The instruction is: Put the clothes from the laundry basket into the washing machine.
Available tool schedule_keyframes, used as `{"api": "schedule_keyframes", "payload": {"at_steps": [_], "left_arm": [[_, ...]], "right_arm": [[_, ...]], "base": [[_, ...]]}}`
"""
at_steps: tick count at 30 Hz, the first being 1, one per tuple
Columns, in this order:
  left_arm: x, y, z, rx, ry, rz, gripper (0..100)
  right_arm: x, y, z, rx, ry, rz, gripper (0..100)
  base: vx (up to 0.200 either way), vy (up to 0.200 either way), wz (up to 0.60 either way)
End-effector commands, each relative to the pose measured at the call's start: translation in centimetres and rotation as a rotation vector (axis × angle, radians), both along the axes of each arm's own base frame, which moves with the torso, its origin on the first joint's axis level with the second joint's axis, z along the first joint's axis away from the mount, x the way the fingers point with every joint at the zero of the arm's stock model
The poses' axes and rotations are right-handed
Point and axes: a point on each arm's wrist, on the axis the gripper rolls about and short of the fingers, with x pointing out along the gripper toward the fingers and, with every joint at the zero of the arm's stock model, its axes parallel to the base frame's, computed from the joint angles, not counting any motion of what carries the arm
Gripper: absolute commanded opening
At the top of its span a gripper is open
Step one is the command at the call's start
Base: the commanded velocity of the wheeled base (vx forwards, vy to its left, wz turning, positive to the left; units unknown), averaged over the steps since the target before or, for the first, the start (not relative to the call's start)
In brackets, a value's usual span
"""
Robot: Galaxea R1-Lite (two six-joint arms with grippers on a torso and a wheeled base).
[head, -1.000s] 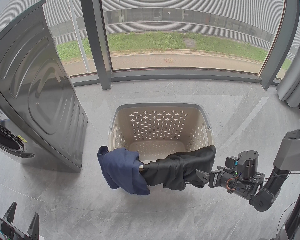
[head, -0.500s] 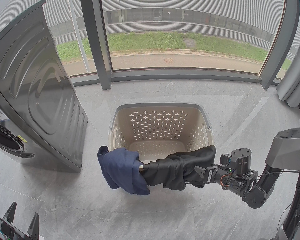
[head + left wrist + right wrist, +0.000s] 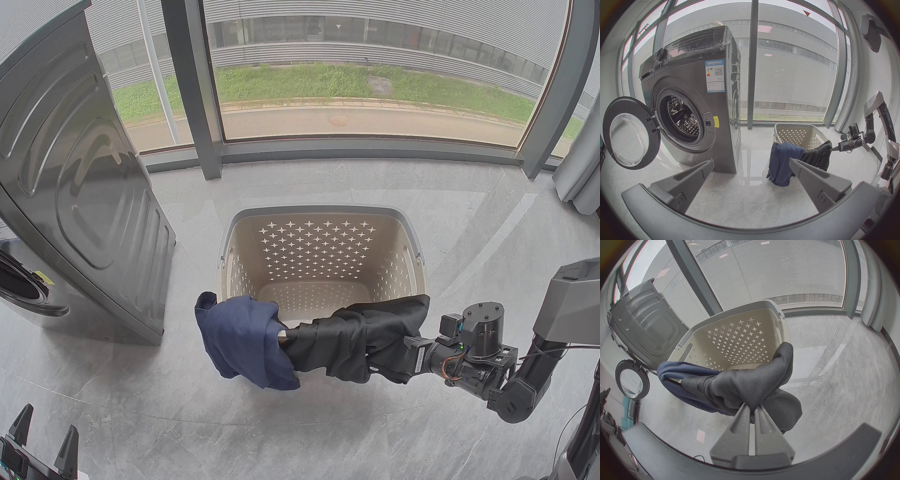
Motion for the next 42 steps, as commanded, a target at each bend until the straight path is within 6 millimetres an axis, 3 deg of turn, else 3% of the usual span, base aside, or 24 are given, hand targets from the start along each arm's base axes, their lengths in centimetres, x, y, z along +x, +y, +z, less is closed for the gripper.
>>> {"api": "schedule_keyframes", "payload": {"at_steps": [1, 6, 22, 26, 35, 42], "left_arm": [[0.0, 0.0, -0.5, -0.001, -0.002, 0.0, 100], [0.0, 0.0, -0.5, -0.001, -0.002, 0.0, 100], [0.0, 0.0, -0.5, 0.0, -0.002, 0.0, 100], [0.0, 0.0, -0.5, -0.001, -0.002, 0.0, 100], [0.0, 0.0, -0.5, -0.001, -0.002, 0.0, 100], [0.0, 0.0, -0.5, -0.001, -0.002, 0.0, 100]], "right_arm": [[-1.9, -0.1, 2.0, 0.02, -0.036, 0.028, 0], [-4.0, -0.5, 4.8, 0.059, -0.104, 0.056, 0], [-6.0, -0.4, 7.3, 0.116, -0.181, 0.058, 0], [-7.5, -0.3, 9.1, 0.128, -0.248, 0.099, 0], [-8.7, -1.4, 12.9, 0.122, -0.41, 0.106, 0], [-9.4, -1.7, 13.1, 0.105, -0.434, 0.115, 0]], "base": [[0.0, 0.0, 0.0], [0.0, 0.0, 0.0], [0.0, 0.0, 0.0], [0.0, 0.0, 0.0], [0.0, 0.0, 0.0], [0.0, 0.0, 0.0]]}}
